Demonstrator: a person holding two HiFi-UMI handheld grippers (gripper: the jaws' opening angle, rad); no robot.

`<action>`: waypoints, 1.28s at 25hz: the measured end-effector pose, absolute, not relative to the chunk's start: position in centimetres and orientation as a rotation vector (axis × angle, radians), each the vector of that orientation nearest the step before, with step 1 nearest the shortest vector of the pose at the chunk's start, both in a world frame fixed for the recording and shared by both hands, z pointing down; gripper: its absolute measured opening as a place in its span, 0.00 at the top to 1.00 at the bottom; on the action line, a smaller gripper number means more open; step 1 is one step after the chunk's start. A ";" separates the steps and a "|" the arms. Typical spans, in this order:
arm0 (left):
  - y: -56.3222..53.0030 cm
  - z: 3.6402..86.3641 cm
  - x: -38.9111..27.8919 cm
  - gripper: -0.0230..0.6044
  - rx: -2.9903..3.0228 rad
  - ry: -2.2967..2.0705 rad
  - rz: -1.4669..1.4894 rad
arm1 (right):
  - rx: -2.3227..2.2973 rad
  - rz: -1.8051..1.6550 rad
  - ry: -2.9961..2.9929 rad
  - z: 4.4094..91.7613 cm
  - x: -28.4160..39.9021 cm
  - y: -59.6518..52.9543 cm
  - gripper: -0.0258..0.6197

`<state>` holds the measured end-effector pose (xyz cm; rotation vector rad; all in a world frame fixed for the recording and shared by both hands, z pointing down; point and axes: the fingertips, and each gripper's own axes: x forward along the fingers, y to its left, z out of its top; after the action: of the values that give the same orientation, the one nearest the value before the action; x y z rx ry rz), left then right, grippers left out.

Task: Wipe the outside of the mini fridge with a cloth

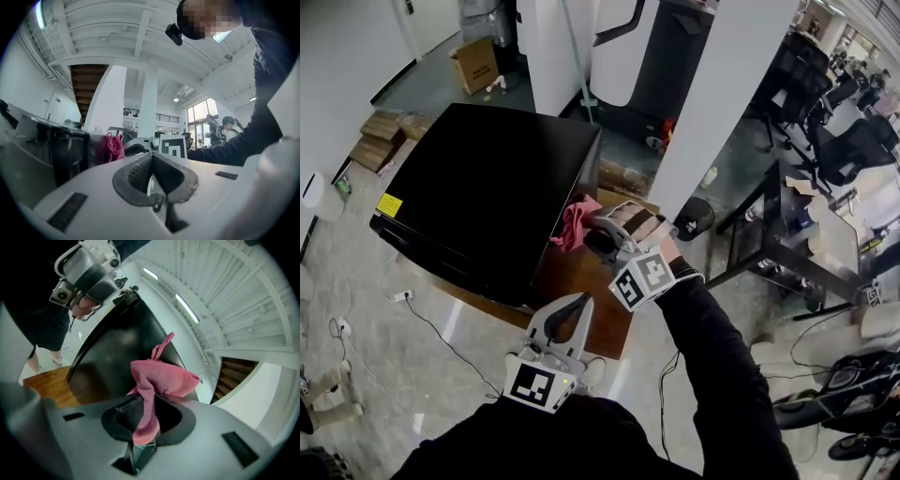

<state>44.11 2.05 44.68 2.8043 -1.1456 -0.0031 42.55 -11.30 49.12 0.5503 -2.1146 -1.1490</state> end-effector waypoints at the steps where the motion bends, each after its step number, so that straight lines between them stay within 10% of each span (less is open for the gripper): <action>1: 1.9 44.8 44.1 0.96 2.803 -1.147 -0.001 | 0.523 -1.187 -2.085 49.3 42.5 -11.4 0.86; 32: 0.1 54.8 42.7 0.96 2.737 -1.186 0.119 | -0.078 -1.350 -1.792 68.3 41.2 -10.2 0.86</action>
<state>42.69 0.11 54.85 2.7368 -1.1861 0.1189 41.24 -10.22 68.28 -0.0783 -1.7920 -1.3496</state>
